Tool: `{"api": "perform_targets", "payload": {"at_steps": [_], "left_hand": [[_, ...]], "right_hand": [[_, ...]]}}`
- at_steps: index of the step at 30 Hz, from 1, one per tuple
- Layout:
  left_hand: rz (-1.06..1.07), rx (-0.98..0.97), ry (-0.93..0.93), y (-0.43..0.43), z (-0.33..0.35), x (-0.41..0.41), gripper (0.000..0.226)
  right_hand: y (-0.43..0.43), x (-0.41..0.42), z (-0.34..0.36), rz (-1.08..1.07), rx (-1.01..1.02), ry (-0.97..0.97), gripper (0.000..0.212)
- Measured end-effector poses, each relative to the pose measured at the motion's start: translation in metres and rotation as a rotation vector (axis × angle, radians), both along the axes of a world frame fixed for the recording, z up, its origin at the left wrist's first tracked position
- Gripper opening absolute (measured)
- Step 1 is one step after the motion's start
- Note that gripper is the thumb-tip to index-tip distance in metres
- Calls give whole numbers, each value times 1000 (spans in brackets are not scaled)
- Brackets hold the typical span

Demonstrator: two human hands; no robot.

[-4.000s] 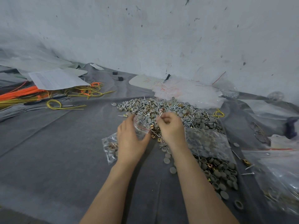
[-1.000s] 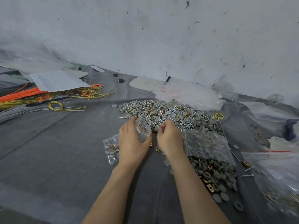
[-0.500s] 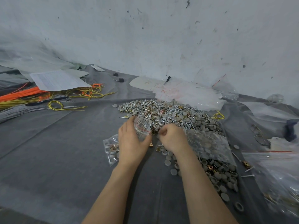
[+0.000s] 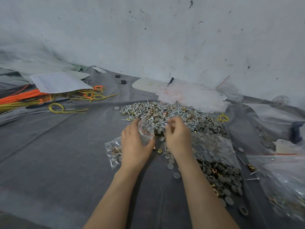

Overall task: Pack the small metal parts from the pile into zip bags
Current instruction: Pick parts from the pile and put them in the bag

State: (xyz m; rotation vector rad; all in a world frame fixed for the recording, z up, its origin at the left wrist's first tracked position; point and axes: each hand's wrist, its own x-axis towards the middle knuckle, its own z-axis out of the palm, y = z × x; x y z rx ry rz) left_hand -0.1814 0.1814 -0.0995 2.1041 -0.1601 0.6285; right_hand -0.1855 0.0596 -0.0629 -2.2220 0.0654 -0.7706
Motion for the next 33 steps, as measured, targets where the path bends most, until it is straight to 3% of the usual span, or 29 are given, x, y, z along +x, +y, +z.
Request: {"api": "perform_targets", "payload": {"at_steps": [3,7,10,13,16,19,27,30,33], "left_hand": [[-3,4,-5,0,0,0,71],[-11,-2,-11,0,0,0,73],[7,-33,-11,0,1,0,71],[11,-48,-7,0,2,0,71],[11,-56,-14,0,3,-1,72],[22,-65,-27,-1,3,-2,71],[8,-68,-12,1,2,-1,71],[10,-54,-12,0,1,0,71],[3,-43,-5,0,1,0,72]], "right_hand": [[8,2,16,101,264,-124,8],[21,6,25,378,351,96,15],[19,10,18,257,323,58,10],[13,14,2,27,78,124,19],[18,18,-12,10,-311,417,25],[30,20,-19,1,-461,521,21],[25,25,-24,-136,-341,374,15],[14,16,-20,-136,-109,210,11],[6,7,-3,-4,196,86,4]]}}
